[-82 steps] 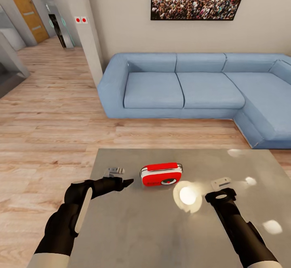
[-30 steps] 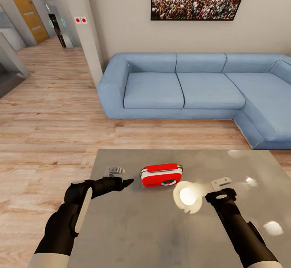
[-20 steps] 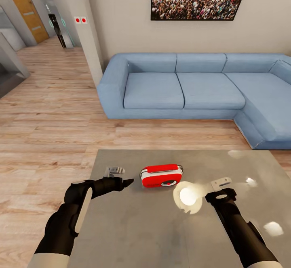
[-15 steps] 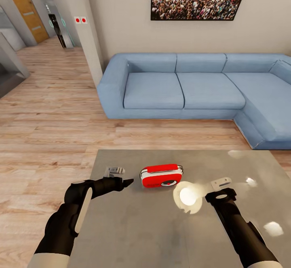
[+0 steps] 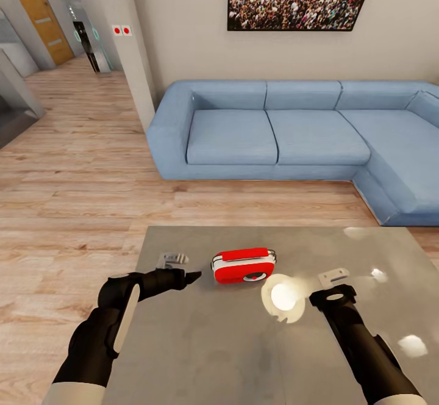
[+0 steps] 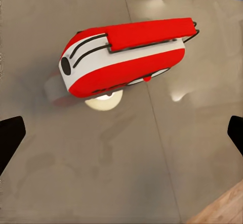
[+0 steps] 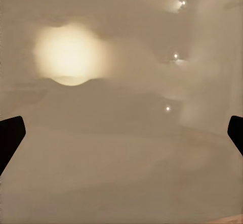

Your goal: Turn on the radio receiver that's on the table in the living room.

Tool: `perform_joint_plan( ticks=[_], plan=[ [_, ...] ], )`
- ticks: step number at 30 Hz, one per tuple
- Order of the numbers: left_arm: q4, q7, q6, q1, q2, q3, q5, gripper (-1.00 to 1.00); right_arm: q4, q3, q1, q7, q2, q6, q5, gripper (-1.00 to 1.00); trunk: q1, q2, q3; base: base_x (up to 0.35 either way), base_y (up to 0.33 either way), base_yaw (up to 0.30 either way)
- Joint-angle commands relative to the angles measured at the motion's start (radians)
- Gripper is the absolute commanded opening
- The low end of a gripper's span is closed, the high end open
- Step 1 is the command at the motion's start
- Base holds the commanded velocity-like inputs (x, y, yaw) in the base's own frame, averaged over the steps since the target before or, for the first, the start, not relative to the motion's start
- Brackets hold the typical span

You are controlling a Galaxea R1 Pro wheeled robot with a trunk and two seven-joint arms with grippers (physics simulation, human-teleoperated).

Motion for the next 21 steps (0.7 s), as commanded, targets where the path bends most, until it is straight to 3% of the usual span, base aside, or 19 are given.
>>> perform_joint_plan(
  ticks=[1, 6, 9, 10, 13, 21],
  plan=[
    [0.003, 0.001, 0.000, 0.000, 0.000, 0.000, 0.000, 1.00, 0.000, -0.002, 0.000, 0.005, -0.001, 0.000, -0.001, 1.00, 0.000, 0.000, 0.000, 0.000, 0.000, 0.000],
    [0.033, 0.002, 0.001, 0.000, -0.001, 0.001, -0.003, 1.00, -0.013, -0.049, 0.000, 0.083, -0.006, 0.000, -0.019, 1.00, 0.000, 0.000, 0.000, 0.000, 0.000, 0.000],
    [0.045, 0.002, 0.000, 0.000, 0.000, 0.001, -0.004, 1.00, -0.031, -0.103, 0.000, 0.209, -0.009, 0.000, -0.032, 1.00, 0.000, 0.000, 0.000, 0.000, 0.000, 0.000],
    [0.048, 0.002, 0.000, 0.000, 0.000, 0.002, -0.004, 1.00, -0.041, -0.131, 0.000, 0.279, -0.019, 0.000, -0.033, 1.00, 0.000, 0.000, 0.000, 0.000, 0.000, 0.000],
    [0.053, 0.002, 0.000, 0.000, -0.001, 0.002, -0.005, 1.00, -0.068, -0.178, 0.000, 0.401, -0.055, 0.000, -0.033, 1.00, 0.000, 0.000, 0.000, 0.000, 0.000, 0.000],
    [0.057, 0.003, 0.000, 0.000, -0.001, 0.002, -0.005, 1.00, -0.092, -0.202, 0.000, 0.460, -0.080, 0.000, -0.034, 1.00, 0.000, 0.000, 0.000, 0.000, 0.000, 0.000]
  ],
)
